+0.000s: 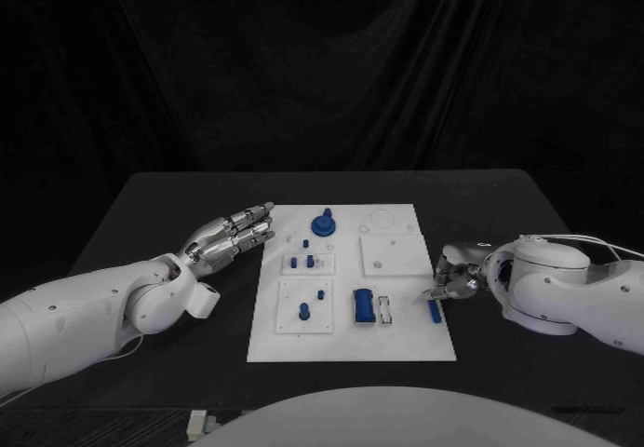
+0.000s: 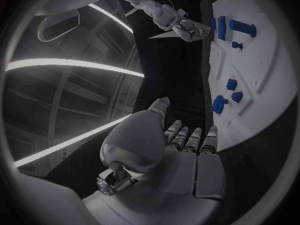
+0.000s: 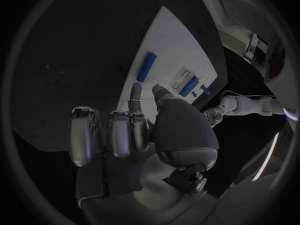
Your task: Assemble the parts on the task board
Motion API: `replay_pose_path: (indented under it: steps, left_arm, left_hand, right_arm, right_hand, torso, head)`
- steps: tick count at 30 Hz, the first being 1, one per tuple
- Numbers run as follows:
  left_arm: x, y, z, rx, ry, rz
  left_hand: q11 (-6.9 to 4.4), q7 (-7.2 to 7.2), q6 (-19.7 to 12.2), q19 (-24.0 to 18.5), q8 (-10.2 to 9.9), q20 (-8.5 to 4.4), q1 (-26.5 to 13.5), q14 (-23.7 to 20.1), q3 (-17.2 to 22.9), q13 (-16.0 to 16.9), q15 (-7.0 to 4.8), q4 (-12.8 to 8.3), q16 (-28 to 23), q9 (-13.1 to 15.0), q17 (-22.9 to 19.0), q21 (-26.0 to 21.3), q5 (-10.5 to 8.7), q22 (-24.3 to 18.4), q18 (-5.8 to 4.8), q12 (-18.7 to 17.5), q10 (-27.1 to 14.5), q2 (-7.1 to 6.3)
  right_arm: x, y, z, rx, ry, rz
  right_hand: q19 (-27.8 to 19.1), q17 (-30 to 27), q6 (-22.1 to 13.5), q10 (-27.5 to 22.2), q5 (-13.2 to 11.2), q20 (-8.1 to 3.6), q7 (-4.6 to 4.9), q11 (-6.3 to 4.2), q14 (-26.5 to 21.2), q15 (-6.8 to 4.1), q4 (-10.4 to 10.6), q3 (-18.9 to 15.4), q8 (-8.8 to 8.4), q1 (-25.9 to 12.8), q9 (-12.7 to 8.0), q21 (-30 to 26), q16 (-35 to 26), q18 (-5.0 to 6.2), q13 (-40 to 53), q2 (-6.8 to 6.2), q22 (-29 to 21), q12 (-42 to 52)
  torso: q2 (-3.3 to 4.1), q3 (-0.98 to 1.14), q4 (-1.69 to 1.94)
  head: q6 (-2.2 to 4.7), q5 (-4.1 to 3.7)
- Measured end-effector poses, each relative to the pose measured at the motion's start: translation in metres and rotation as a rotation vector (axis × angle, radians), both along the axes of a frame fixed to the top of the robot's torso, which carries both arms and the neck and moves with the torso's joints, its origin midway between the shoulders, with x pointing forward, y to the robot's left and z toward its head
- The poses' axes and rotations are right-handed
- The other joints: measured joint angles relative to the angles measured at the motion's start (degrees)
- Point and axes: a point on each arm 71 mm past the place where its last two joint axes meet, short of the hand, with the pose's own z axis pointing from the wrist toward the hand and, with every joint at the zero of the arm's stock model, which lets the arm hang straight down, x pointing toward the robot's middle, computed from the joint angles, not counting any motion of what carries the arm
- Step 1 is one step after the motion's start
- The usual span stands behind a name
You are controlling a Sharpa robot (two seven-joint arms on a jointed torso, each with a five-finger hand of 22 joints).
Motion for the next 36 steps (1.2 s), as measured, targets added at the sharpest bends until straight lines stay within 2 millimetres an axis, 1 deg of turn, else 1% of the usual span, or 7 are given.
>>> replay_pose_path:
  steps: [12, 15, 19, 24, 28, 31, 36]
  left_arm:
    - [-0.001, 0.0, -0.001, 0.0, 0.003, -0.001]
    - [-0.001, 0.0, -0.001, 0.0, 0.004, -0.001]
    - [-0.001, 0.0, -0.002, 0.0, 0.006, -0.002]
    - [-0.001, 0.0, -0.002, 0.0, 0.007, -0.002]
    - [-0.002, 0.0, -0.002, 0.0, 0.009, -0.003]
    - [-0.002, -0.001, -0.003, 0.0, 0.01, -0.004]
    - [-0.002, -0.001, -0.003, 0.0, 0.013, -0.005]
  left_hand:
    - [0.0, 0.0, 0.0, 0.0, 0.0, 0.0, 0.23, 0.0, 0.15, 0.0, 0.0, -0.15, 0.0, -0.01, 0.02, 0.0, 0.09, 0.0, 0.0, 0.0, 0.0, 0.23]
    - [-0.01, 0.0, 0.0, 0.0, 0.0, 0.0, 0.23, 0.0, 0.16, -0.01, 0.0, -0.16, 0.0, -0.01, 0.02, 0.0, 0.22, 0.0, 0.0, 0.0, 0.0, 0.23]
    - [-0.01, 0.0, 0.0, 0.0, 0.0, 0.0, 0.23, 0.0, 0.31, -0.01, 0.0, -0.31, 0.0, -0.01, 0.02, 0.0, 0.22, 0.0, 0.0, 0.0, 0.0, 0.23]
    - [-0.01, 0.0, 0.0, 0.0, 0.0, 0.0, 0.71, 0.0, 0.55, -0.01, 0.0, -0.56, 0.0, -0.01, 0.03, 0.0, 0.46, -0.01, 0.0, 0.0, -0.01, 0.21]
    - [-0.01, 0.0, 0.0, 0.0, 0.0, 0.0, 0.71, 0.0, 0.55, -0.01, 0.0, -0.56, 0.0, -0.01, 0.0, 0.0, 0.46, -0.01, 0.0, 0.0, -0.01, 0.21]
    - [-0.01, 0.0, 0.0, 0.0, 0.0, 0.0, 0.71, 0.0, 0.79, -0.01, 0.0, -0.79, 0.0, -0.01, -0.02, 0.0, 0.46, -0.01, 0.0, 0.0, -0.01, 0.21]
    - [-0.01, 0.0, 0.0, 0.0, 0.0, 0.0, 0.71, 0.0, 0.79, -0.01, 0.0, -0.79, 0.0, -0.01, -0.02, 0.0, 0.46, -0.01, 0.0, 0.0, -0.01, 0.21]
  right_arm:
    - [-0.004, -0.001, -0.007, -0.026, 0.037, -0.002]
    - [-0.006, 0.0, -0.009, -0.029, 0.045, -0.001]
    - [-0.008, 0.0, -0.012, -0.03, 0.055, 0.0]
    - [-0.011, 0.001, -0.016, -0.027, 0.064, 0.002]
    - [-0.012, 0.003, -0.017, -0.02, 0.063, 0.004]
    - [-0.012, 0.004, -0.018, -0.014, 0.059, 0.006]
    - [-0.011, 0.006, -0.018, -0.006, 0.054, 0.009]
  right_hand:
    - [0.0, 0.0, -0.41, 0.0, -1.03, 0.0, 0.42, 0.0, 0.0, 0.0, 0.78, -0.78, -1.68, -0.76, -1.33, 0.0, 0.0, 0.0, -0.01, 0.3, 0.0, 0.0]
    - [0.0, 0.0, -0.73, 0.01, -1.03, 0.0, 0.74, 0.41, 0.0, 0.0, 0.76, -0.8, -2.56, -0.76, -2.14, 0.0, 0.0, 0.0, -0.01, 0.3, -0.01, 0.0]
    - [0.0, 0.0, -0.73, -0.01, -0.53, 0.0, 0.73, 0.43, 0.0, 0.0, 0.53, -1.03, -3.6, -0.74, -3.59, 0.0, 0.0, 0.0, -0.01, 0.33, -0.01, 0.0]
    - [-0.2, 0.0, -0.41, 0.01, 4.83, 0.2, 1.05, 0.83, 0.0, 0.0, -0.98, -0.28, -5.44, 1.13, -6.04, 0.0, 0.0, 0.0, -0.02, 1.2, -0.01, 0.0]
    - [0.01, 0.0, -0.21, 0.01, 8.8, 0.41, 1.23, 0.83, -0.04, 0.36, -1.77, 0.51, -6.34, 2.46, -7.49, 0.0, 0.0, 0.0, -0.02, 1.19, -0.01, 0.0]
    - [0.01, 0.0, -0.06, 0.01, 13.42, 0.41, 1.35, 0.83, -0.04, 0.36, -2.57, 1.3, -7.11, 3.06, -8.02, 0.0, 0.0, 0.0, -0.02, 1.21, -0.01, 0.0]
    - [-0.16, 0.0, 0.22, 0.01, 21.5, 0.58, 1.43, 0.83, 0.16, 0.56, -4.07, 3.15, -7.92, 4.24, -8.02, 0.0, 0.0, 0.0, -0.02, 0.35, -0.01, 0.0]
  torso:
    - [0.0, -0.02, 0.03]
    - [0.0, -0.03, 0.04]
    - [0.0, -0.03, 0.04]
    - [0.0, -0.03, 0.06]
    - [-0.01, -0.03, 0.05]
    - [-0.02, -0.03, 0.05]
    - [-0.01, -0.03, 0.03]
  head:
    - [0.0, 0.18]
    - [0.0, 0.23]
    - [0.0, 0.3]
    - [0.0, 0.39]
    - [0.0, 0.46]
    - [0.0, 0.47]
    - [0.0, 0.53]
